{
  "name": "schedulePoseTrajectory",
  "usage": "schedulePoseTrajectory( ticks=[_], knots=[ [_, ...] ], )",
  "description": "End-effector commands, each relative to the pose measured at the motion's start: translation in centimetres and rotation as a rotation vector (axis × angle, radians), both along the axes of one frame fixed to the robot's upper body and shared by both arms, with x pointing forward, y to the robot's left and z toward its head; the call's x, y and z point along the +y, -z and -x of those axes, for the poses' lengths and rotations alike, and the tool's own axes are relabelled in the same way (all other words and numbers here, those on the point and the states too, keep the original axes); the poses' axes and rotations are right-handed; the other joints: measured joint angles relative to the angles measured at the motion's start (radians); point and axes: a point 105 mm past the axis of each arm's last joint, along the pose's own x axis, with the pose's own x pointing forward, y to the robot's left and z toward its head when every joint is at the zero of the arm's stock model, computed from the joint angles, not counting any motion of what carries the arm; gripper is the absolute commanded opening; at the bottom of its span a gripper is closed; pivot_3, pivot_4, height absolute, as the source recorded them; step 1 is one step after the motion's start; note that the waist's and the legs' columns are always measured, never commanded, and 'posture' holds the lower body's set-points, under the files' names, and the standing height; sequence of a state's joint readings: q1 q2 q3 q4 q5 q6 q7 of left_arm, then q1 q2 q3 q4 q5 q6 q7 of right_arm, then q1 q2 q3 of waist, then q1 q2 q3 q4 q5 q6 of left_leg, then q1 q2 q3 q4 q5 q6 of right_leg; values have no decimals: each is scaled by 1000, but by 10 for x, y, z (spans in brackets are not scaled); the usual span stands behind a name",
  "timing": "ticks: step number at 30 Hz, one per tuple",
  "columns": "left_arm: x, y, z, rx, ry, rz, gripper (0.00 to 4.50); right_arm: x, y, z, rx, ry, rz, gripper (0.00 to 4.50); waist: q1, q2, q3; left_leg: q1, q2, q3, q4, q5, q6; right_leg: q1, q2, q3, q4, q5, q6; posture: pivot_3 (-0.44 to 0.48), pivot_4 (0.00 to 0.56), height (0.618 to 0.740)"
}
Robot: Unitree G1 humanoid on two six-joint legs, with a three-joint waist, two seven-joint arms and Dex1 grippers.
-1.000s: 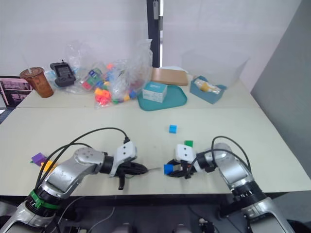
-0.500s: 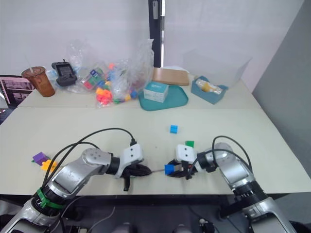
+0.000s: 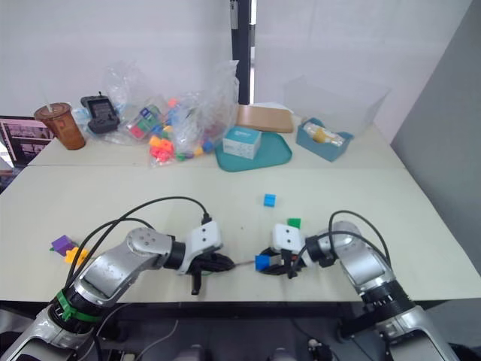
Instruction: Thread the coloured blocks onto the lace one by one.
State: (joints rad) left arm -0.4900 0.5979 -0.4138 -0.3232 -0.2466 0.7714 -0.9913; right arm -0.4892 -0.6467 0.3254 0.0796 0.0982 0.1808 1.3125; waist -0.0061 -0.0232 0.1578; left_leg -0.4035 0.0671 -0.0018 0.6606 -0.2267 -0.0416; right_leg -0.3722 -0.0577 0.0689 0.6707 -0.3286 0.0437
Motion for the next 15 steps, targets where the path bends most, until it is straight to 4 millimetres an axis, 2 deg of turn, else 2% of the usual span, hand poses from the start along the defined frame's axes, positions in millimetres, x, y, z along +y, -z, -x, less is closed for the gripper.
schedulePoseTrajectory(
  ticks=[1,9,15],
  knots=[
    [-15,-18,12,-27,92,54,15,0,12,6,31,-8,34,1276,-1,0,0,0,0,0,0,0,0,0,0,0,0,0,0,0,150,740],
    [-15,-21,9,-43,82,59,15,-1,12,6,31,-6,36,1276,-6,0,0,0,0,0,0,0,0,0,0,0,-1,0,0,0,150,740],
    [-31,-14,8,-66,132,60,15,-1,13,4,27,-4,41,1276,-4,0,0,0,0,0,0,0,0,0,0,0,-1,0,0,0,150,740]
  ],
)
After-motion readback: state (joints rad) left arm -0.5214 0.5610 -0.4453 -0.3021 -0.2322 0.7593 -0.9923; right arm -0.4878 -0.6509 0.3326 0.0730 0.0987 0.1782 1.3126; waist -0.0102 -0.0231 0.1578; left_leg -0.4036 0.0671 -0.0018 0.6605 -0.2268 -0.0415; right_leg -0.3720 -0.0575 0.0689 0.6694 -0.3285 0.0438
